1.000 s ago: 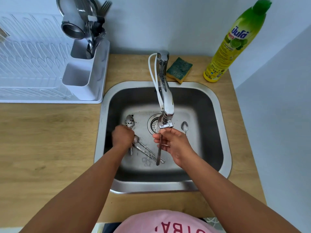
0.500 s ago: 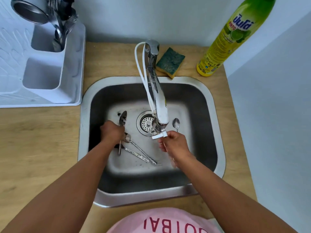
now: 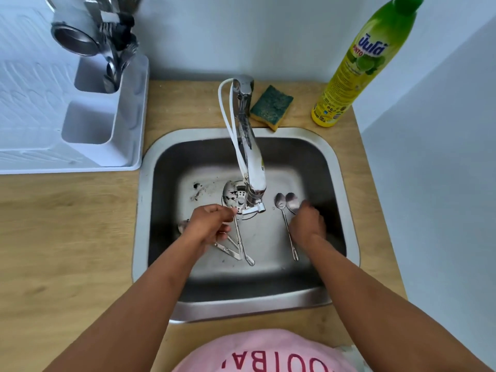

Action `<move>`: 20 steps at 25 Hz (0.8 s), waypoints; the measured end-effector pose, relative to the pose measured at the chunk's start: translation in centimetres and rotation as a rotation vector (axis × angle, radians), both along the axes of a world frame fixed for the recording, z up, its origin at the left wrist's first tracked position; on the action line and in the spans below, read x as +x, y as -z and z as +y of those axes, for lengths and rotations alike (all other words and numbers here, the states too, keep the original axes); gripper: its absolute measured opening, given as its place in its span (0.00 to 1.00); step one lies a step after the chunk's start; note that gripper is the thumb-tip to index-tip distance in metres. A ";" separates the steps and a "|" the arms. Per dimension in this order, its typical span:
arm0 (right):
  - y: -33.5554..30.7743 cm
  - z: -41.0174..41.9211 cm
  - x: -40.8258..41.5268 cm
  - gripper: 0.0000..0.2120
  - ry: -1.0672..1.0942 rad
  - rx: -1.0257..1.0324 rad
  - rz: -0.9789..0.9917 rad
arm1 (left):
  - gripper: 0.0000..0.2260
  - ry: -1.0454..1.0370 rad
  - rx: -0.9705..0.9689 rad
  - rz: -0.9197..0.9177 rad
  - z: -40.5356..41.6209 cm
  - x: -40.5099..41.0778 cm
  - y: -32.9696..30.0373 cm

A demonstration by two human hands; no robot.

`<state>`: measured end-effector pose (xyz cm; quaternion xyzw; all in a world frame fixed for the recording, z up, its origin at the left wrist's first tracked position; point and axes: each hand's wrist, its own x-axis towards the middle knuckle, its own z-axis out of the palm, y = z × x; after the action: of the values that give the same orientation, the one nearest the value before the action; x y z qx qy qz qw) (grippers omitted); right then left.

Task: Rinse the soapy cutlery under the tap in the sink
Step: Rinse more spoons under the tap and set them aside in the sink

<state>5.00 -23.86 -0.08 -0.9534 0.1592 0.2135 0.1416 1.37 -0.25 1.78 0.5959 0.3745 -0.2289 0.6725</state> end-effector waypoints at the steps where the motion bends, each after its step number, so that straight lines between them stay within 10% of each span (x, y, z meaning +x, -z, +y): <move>1: -0.6 0.2 -0.1 0.19 -0.063 -0.018 -0.009 | 0.06 -0.011 -0.050 0.008 -0.4 -0.6 -0.2; 4: -2.6 1.9 -1.0 0.17 -0.217 0.091 -0.104 | 0.07 -0.026 -0.160 0.030 -1.2 -1.9 -0.8; 9: -6.1 6.8 -4.3 0.10 0.176 0.972 0.216 | 0.03 -0.043 -0.232 0.055 -1.8 -2.9 -2.1; 20: -10.6 6.5 -4.0 0.07 0.229 1.049 0.155 | 0.05 -0.143 -0.179 -0.032 -3.6 -0.6 -3.6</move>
<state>0.99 -17.37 10.53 -0.7126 0.1442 0.3172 0.6090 0.73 -3.88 5.39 0.5089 0.3833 -0.2033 0.7435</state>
